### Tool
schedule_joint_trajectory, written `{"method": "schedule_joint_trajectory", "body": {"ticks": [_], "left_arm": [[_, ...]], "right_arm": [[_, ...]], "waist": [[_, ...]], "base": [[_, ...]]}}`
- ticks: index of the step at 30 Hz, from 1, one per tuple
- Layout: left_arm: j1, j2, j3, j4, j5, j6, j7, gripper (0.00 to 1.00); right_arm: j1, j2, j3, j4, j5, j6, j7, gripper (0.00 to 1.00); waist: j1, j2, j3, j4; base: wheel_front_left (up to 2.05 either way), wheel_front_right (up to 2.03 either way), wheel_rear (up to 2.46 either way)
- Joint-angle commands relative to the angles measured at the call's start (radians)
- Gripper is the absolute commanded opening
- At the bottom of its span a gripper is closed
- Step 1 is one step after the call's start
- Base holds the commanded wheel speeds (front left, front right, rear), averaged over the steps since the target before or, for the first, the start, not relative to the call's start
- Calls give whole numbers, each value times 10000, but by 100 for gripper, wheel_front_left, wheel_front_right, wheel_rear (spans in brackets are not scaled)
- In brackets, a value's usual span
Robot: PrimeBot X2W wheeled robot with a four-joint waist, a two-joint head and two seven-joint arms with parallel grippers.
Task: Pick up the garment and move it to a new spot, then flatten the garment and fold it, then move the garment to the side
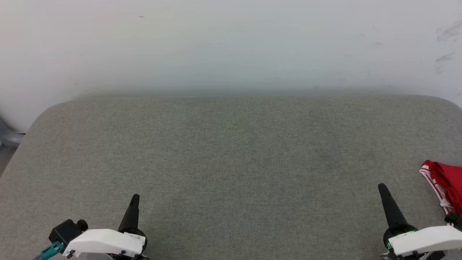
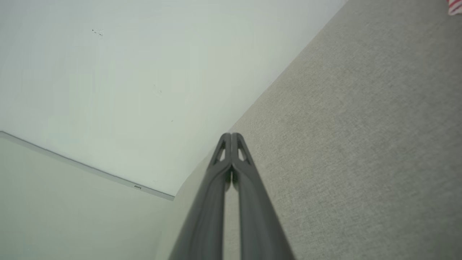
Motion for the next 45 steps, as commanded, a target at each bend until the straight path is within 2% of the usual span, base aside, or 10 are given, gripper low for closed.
{"method": "schedule_joint_trajectory", "body": {"ticks": [1,24,45], "left_arm": [[-263,-4,86,-66,-282,-99,68,0],[-591,-151,530,-18,-2578,-322,683,0],[-780,-252,832,21,-4151,-473,1116,0]], "right_arm": [[-263,-14,-19,0,308,0,8,0],[-826,-6,-60,613,2727,-1,172,0],[-1216,2,-89,1047,4395,-2,268,0]], "waist": [[-1,0,8,-2],[-1,0,144,-40],[-1,0,257,-71]], "base": [[0,0,0],[0,0,0],[0,0,0]]}}
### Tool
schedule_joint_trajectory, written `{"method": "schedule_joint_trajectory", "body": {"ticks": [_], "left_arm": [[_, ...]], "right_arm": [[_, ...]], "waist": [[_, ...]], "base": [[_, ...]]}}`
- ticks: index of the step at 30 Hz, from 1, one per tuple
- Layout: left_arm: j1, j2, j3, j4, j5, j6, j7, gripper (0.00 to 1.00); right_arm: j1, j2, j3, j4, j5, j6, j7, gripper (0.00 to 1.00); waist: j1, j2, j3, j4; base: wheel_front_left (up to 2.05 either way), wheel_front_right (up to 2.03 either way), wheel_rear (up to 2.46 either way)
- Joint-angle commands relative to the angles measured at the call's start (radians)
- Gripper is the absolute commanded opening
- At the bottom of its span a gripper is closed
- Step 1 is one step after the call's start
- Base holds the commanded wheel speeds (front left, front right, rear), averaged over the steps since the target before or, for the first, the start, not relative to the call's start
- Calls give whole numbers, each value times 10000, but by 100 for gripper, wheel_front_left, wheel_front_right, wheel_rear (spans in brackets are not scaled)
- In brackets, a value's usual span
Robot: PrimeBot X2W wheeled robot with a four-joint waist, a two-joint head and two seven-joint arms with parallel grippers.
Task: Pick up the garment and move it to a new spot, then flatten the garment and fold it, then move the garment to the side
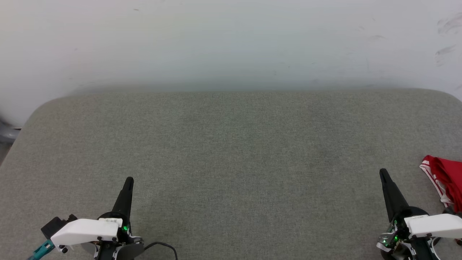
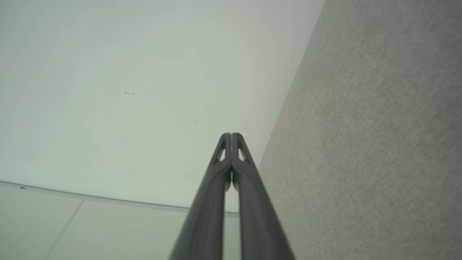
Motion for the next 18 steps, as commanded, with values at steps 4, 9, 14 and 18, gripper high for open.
{"method": "schedule_joint_trajectory", "body": {"ticks": [4,9,14,18], "left_arm": [[-192,-25,97,-10,-380,-84,105,0],[-243,-52,158,-1,-722,-110,199,0],[-289,-70,229,9,-1059,-147,295,0],[-299,-89,283,15,-1313,-169,362,0]], "right_arm": [[-278,4,-22,83,409,-2,50,0],[-345,6,-28,173,773,-3,69,0],[-451,8,-34,273,1131,-3,96,0],[-489,10,-38,351,1398,-3,106,0]], "waist": [[0,0,22,-6],[0,0,50,-14],[0,0,79,-22],[0,0,101,-28]], "base": [[0,0,0],[0,0,0],[0,0,0],[0,0,0]]}}
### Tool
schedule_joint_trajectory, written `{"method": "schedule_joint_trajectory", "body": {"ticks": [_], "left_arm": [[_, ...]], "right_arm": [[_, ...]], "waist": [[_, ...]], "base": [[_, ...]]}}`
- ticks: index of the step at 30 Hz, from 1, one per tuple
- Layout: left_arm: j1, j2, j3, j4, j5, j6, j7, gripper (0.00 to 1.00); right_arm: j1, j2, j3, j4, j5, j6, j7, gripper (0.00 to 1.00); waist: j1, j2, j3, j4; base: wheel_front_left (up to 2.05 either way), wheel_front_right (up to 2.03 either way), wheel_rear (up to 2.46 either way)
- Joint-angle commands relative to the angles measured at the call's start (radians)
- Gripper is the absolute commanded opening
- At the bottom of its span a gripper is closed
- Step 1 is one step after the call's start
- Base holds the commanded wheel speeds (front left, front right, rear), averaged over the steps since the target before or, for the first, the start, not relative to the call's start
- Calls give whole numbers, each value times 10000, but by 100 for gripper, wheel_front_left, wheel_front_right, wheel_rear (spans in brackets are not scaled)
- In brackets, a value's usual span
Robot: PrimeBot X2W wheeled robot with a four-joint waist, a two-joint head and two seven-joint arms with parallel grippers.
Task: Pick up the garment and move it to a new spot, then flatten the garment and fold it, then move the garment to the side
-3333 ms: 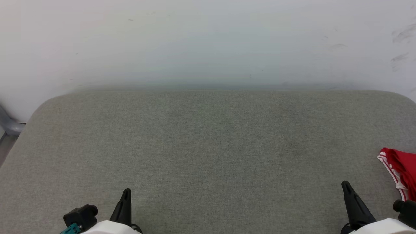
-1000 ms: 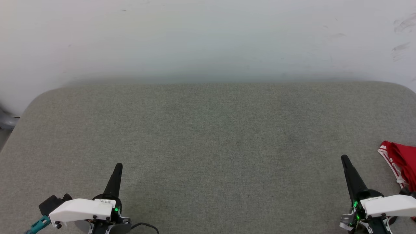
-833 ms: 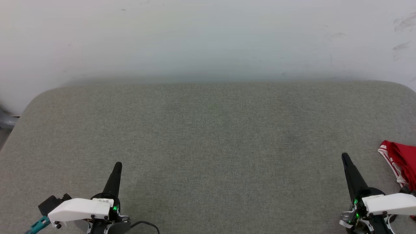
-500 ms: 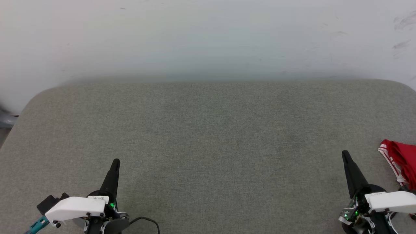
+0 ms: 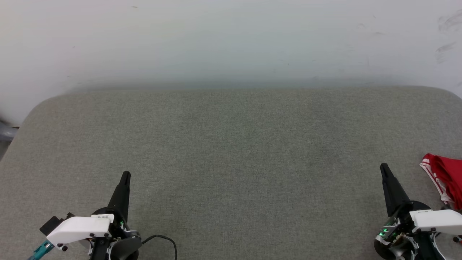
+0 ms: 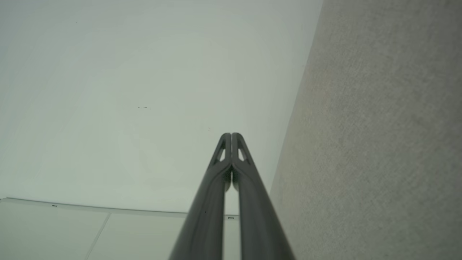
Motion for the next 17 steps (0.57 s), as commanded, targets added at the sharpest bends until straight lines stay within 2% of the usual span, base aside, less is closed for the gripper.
{"method": "schedule_joint_trajectory", "body": {"ticks": [1,17], "left_arm": [[-113,-22,60,5,-156,-46,72,0],[-123,-30,81,9,-288,-66,102,0]], "right_arm": [[-162,11,-14,64,181,-3,29,0],[-194,16,-18,94,326,-3,42,0]], "waist": [[0,0,6,-2],[0,0,22,-6]], "base": [[0,0,0],[0,0,0]]}}
